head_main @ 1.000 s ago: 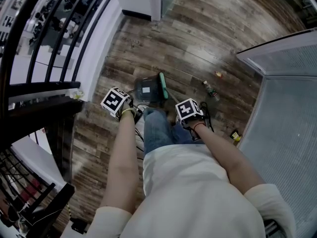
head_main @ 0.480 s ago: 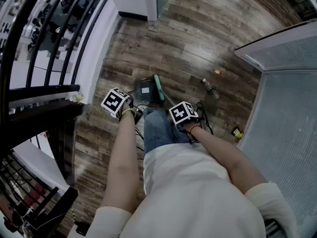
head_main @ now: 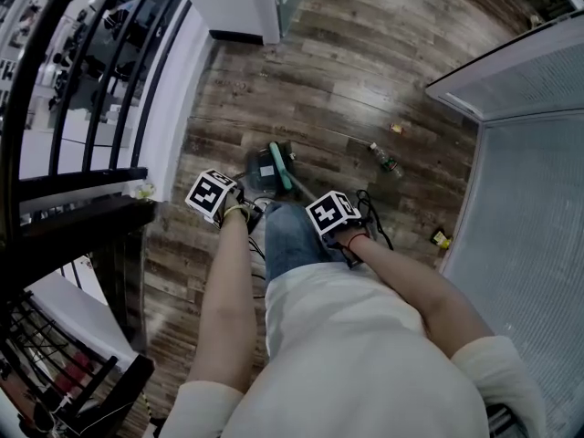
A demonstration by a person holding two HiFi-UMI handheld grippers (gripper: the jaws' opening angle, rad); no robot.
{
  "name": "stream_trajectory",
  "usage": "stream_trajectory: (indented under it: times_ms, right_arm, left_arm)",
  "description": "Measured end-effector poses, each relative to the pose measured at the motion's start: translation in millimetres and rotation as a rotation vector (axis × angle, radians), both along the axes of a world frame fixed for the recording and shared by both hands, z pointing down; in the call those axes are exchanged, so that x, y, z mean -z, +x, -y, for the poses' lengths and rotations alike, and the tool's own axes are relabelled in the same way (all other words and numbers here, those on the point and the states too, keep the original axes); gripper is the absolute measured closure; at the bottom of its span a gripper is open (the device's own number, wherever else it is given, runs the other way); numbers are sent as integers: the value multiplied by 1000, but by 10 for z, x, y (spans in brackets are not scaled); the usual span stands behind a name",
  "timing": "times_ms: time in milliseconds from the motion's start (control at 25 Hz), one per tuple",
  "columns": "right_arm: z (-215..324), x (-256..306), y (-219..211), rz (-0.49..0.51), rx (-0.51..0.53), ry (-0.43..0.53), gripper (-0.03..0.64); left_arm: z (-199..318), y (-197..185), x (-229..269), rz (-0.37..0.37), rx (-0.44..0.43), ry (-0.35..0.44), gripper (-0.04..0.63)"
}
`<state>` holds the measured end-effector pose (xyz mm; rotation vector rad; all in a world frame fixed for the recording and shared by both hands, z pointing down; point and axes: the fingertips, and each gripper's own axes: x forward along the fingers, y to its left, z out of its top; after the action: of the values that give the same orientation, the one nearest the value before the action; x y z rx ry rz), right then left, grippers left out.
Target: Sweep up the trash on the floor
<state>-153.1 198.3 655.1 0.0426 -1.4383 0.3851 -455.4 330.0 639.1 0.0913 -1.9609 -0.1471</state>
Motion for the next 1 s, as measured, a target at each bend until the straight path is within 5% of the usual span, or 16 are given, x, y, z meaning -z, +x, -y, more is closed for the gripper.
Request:
stream_trajectory:
  times_ms: [640, 1000]
  right_arm:
    - [263, 248, 221, 88, 33, 27, 518]
    - [606, 206, 159, 99, -39, 80, 518]
  left_arm:
    - [-54, 121, 25, 18, 8, 1, 484]
    - [-333, 234, 22, 25, 99, 16, 492]
